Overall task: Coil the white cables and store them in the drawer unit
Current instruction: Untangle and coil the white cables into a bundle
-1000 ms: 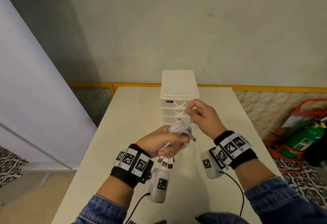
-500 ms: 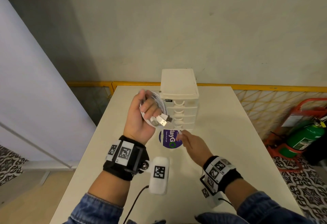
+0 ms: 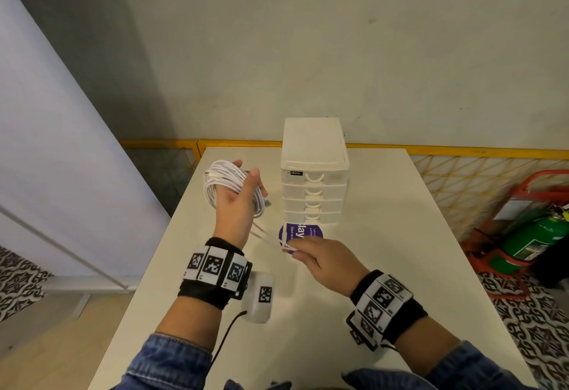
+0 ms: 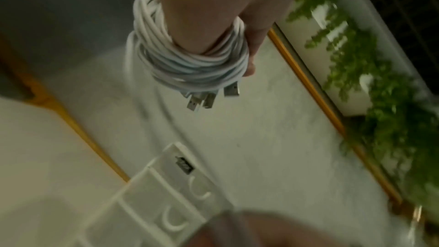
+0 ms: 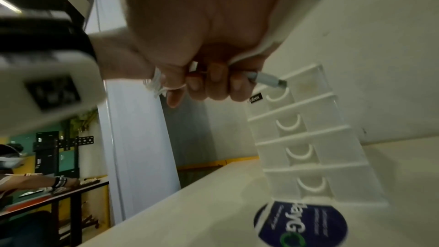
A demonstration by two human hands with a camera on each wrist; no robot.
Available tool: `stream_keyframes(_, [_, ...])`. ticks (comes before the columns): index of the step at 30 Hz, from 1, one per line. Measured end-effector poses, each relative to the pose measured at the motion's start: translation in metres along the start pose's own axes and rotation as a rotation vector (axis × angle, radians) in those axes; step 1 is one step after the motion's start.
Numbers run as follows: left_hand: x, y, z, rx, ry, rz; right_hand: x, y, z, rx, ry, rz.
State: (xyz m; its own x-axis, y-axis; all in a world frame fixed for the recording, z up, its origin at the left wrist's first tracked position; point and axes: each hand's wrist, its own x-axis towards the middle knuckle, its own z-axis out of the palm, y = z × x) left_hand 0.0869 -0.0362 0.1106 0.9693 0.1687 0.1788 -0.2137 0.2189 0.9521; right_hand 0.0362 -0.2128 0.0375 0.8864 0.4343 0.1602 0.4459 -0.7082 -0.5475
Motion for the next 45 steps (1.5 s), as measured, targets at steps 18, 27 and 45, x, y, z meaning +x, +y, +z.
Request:
stream_keyframes(18, [-0.023, -0.022, 0.015, 0.044, -1.101, -0.584, 0.018, -0.011, -0.055, 0.027, 0.226, -0.201])
stream_keyframes(27, [-0.03, -0.017, 0.026, 0.107, -1.111, -0.663, 0.012, 0.0, -0.047, 0.281, 0.178, -0.123])
stream_keyframes(45, [-0.031, -0.002, 0.024, -0.188, -1.073, -0.618, 0.011, -0.023, -0.05, 0.776, 0.269, -0.053])
